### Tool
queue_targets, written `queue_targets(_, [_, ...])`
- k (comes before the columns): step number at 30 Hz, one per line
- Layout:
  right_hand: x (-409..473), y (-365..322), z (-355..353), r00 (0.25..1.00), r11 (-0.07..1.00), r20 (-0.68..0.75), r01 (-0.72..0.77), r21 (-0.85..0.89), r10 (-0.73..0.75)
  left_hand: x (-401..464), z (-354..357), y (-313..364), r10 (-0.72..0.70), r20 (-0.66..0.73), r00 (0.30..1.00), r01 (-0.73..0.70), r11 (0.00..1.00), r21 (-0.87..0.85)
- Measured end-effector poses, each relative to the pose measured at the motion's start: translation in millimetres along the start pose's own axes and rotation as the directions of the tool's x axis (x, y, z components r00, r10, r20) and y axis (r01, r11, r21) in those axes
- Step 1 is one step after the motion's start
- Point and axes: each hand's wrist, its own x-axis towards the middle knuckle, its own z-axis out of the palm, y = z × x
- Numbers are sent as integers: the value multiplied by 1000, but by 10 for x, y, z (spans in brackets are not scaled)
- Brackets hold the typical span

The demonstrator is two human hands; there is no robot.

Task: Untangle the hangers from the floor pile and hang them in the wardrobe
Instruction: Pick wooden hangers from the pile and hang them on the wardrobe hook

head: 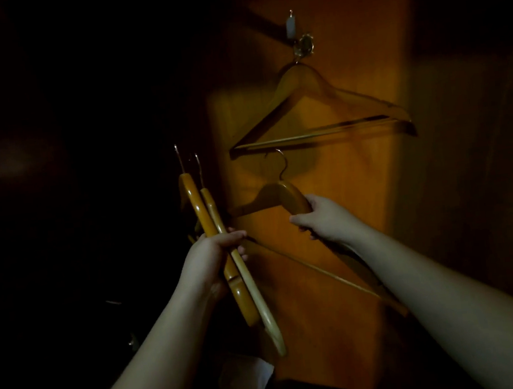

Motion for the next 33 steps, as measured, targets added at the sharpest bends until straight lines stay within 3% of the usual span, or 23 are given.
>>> queue_targets(5, [22, 28, -303, 985, 928, -143, 38, -369, -97, 69, 43, 134, 18, 56, 998, -15, 999, -44])
queue_targets(10, [62, 42, -569, 972, 861, -202, 2, -508, -121, 115, 165, 339, 24, 135, 991, -11, 995, -96])
queue_targets(14, [71, 20, -739, 916, 780, -353, -77, -621, -191, 181, 234, 504, 29, 167, 985, -20, 998, -57])
queue_targets(18, [102, 28, -905, 832, 797, -494, -112, -593, -251, 315, 272, 633, 98, 116, 988, -102, 995, 25])
queue_targets(24, [273, -91, -1206, 771, 781, -555, -125, -612, -311, 411, 385, 814, 311, 90, 946, -319, 943, 93])
queue_targets(33, [712, -298, -1426, 642, 771, -647, -135, -623, -410, 483, 522, 992, 350, 151, 925, -367, 924, 110])
